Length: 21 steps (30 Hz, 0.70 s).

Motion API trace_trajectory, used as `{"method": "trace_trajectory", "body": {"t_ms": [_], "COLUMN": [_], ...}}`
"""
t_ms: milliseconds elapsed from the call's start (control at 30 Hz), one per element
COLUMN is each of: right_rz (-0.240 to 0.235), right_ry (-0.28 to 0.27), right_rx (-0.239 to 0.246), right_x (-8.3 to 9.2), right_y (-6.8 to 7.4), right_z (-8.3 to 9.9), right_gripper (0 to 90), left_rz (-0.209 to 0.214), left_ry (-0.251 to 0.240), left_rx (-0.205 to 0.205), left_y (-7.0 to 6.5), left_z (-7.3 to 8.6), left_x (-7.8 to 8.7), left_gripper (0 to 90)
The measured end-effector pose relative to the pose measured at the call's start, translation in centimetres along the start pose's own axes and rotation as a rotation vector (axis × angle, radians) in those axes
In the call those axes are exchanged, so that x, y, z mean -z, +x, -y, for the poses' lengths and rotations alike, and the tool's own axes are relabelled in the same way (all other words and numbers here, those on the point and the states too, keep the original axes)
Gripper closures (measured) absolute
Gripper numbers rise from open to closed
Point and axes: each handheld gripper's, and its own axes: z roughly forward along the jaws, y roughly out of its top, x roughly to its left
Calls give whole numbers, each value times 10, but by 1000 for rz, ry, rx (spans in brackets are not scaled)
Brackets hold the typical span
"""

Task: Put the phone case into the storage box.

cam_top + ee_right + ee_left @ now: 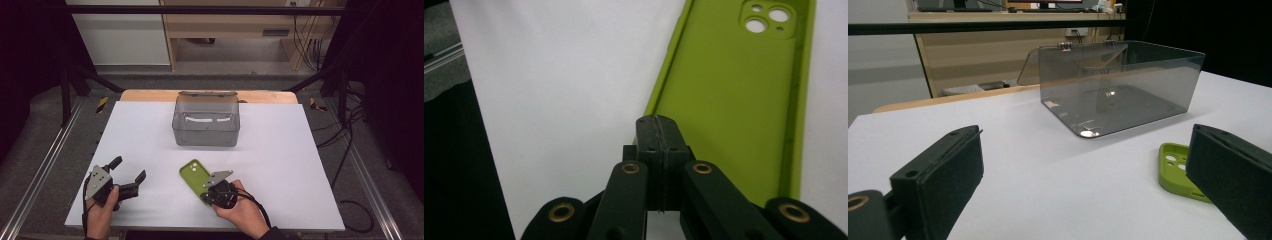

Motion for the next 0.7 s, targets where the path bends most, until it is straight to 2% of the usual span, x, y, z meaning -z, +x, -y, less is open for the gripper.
{"method": "trace_trajectory", "body": {"t_ms": [67,100,133,167,233,267,367,400,433,467,500,567,600,667,700], "right_rz": [4,25,25,43,56,90,117,117,128,128,145,149,163,166,166], "right_ry": [-8,-57,-57,-104,-116,-144,-168,-168,-173,-173,-173,-177,-181,-179,-179], "right_rx": [-3,-17,-17,-29,-30,-31,-38,-38,-38,-38,-42,-42,-36,-37,-37], "right_x": [1,6,6,11,12,16,19,19,20,20,20,19,18,16,16], "right_y": [0,0,0,1,2,6,12,12,16,16,19,20,24,27,27], "right_z": [0,2,2,5,6,9,11,11,11,11,10,10,9,9,9], "right_gripper": [900,899,899,878,858,798,644,644,534,534,437,413,315,246,246], "left_rz": [0,-1,-1,0,0,1,3,3,3,3,3,4,5,5,5], "left_ry": [1,0,0,0,1,2,4,4,3,3,4,4,3,2,2], "left_rx": [-1,0,0,2,2,1,-4,-4,-3,-3,-3,-3,-3,-3,-3], "left_y": [0,0,0,0,0,0,-1,-1,-1,-1,-1,-1,-1,-1,-1], "left_z": [0,0,0,0,0,0,0,0,0,0,0,0,0,0,0], "left_x": [0,0,0,0,0,-1,0,0,0,0,0,0,0,0,0], "left_gripper": [19,18,18,18,19,19,19,19,19,19,19,19,19,19,19]}}
